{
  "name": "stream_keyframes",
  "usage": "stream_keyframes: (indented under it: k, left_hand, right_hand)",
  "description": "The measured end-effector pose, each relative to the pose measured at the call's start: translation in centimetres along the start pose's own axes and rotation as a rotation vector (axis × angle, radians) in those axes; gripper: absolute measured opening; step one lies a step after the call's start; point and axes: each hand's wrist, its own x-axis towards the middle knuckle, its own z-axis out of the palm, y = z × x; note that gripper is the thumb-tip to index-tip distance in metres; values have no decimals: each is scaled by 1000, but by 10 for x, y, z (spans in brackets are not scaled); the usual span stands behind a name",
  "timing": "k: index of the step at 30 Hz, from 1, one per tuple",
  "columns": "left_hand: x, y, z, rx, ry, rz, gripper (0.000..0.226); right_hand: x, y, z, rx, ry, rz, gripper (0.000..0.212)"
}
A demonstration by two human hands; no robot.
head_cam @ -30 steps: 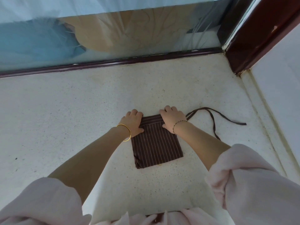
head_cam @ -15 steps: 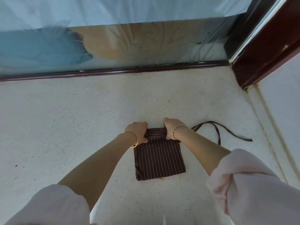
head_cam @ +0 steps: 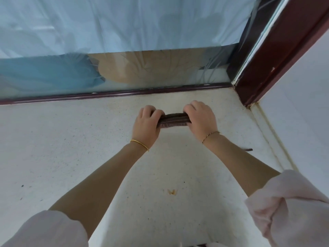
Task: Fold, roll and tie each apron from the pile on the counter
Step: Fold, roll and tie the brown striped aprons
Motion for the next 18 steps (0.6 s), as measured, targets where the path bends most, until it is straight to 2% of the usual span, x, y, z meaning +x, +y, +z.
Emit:
stream_keyframes:
  k: [1,3,7,10,12,14,18]
  left_hand:
    - [-6,2,1,46,77,57,20]
    - [-27,2,9,130,82,121,21]
    - [-95,-8,36,259,-188,283,22]
    - [-130,-8,42,215,-457,395,29]
    - [-133,-3,36,175,-665,355,32]
    - [-128,3,26,107,-829,225,29]
    - [-110,10,12,-177,-1071,-153,28]
  right_hand:
    - [-6,-2,-2,-14,62,-12,27]
    - [-28,-7,5,-34,74,-15,32]
    - [-104,-22,40,8,-106,-58,36]
    - [-150,-31,58,97,-296,-86,35]
    - [-160,-32,57,134,-523,-30,27]
    - [-158,-30,50,222,-739,55,23]
    - [-144,-17,37,525,-892,258,29]
